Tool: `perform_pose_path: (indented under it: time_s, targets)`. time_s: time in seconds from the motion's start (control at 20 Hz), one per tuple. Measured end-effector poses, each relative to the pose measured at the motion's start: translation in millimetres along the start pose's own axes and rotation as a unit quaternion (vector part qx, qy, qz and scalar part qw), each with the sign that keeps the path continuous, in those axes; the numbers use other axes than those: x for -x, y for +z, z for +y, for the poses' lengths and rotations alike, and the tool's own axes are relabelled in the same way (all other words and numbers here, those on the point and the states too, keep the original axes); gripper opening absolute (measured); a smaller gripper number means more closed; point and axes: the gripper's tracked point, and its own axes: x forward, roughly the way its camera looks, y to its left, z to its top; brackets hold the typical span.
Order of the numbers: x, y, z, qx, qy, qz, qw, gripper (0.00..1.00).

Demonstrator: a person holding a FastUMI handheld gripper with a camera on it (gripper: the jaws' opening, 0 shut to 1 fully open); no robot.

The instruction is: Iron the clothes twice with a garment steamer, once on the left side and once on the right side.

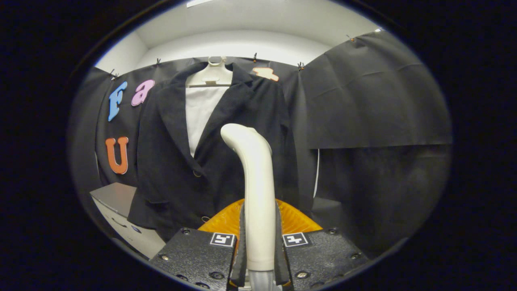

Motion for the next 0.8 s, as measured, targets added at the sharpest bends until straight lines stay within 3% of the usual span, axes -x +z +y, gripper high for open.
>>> perform_pose_path:
  time_s: [0.8]
  targets:
    - [27.8, -104.7, 6.8, 0.022, -0.022, 0.079, 0.996, 0.30]
